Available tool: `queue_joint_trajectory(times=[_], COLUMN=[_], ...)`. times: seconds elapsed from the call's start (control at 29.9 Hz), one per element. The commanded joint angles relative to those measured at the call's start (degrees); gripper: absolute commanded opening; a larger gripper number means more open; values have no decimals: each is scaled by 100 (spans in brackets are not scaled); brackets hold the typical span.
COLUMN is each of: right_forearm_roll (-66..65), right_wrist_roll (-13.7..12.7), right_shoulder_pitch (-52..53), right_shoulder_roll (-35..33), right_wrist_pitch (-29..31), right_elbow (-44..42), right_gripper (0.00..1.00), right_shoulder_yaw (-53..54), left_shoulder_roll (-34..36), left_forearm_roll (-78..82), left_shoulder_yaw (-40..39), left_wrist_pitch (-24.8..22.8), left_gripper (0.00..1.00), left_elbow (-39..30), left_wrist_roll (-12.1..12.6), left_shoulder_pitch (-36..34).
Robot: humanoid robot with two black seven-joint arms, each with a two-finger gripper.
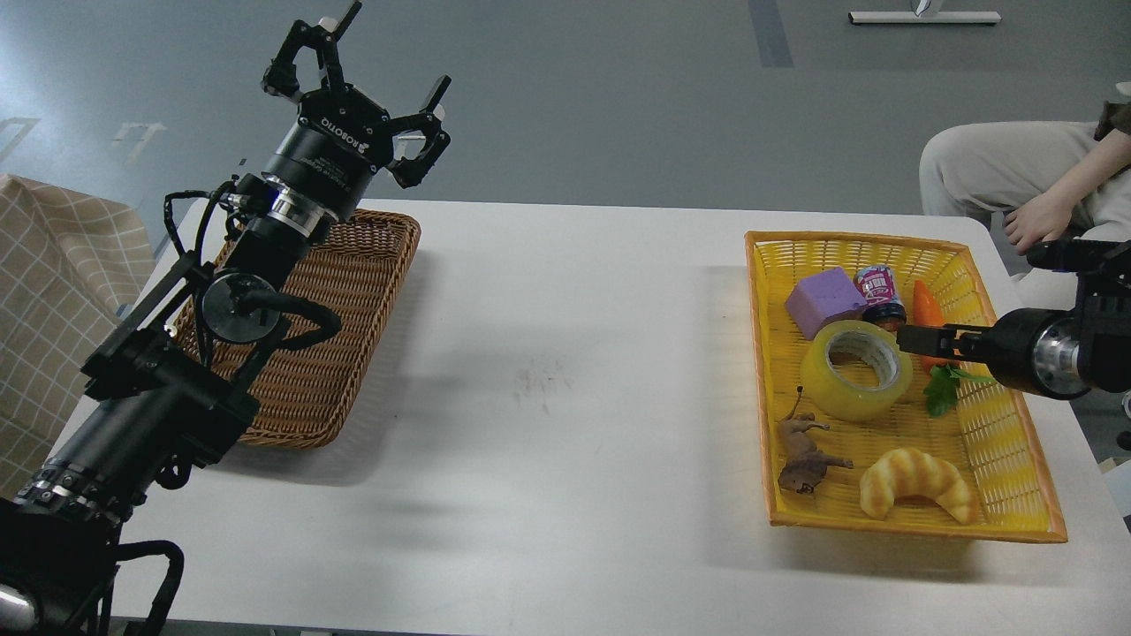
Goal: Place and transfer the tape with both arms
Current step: 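Hook the right gripper into the tape roll's hole and lift it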
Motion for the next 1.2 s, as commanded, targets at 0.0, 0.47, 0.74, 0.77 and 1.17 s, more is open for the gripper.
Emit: queue_joint_trajectory(times=[0.0,0.47,0.74,0.77,1.17], right_forearm_roll=[0,-8,-8,-8,0], right_wrist_roll=[6,6,6,6,6], right_shoulder_pitch=[-57,-40,-49,-31,-13], right_shoulder_roll=[126,381,548,583,741], right_wrist_pitch=[-1,-1,-1,-1,-1], right_elbow=[-112,-376,-578,-622,-807], right_gripper=[82,69,59,57,26], right_shoulder_yaw=[0,-167,-211,-211,-220], left_shoulder_roll=[0,0,9,9,18], left_forearm_roll=[0,0,0,0,0], left_shoulder_yaw=[0,-8,0,-8,-8], left_wrist_pitch=[0,0,0,0,0], left_gripper=[98,98,98,98,98], left_elbow=[0,0,9,9,9], left_wrist_roll=[0,-8,-8,-8,-8], left_shoulder_pitch=[9,9,9,9,17])
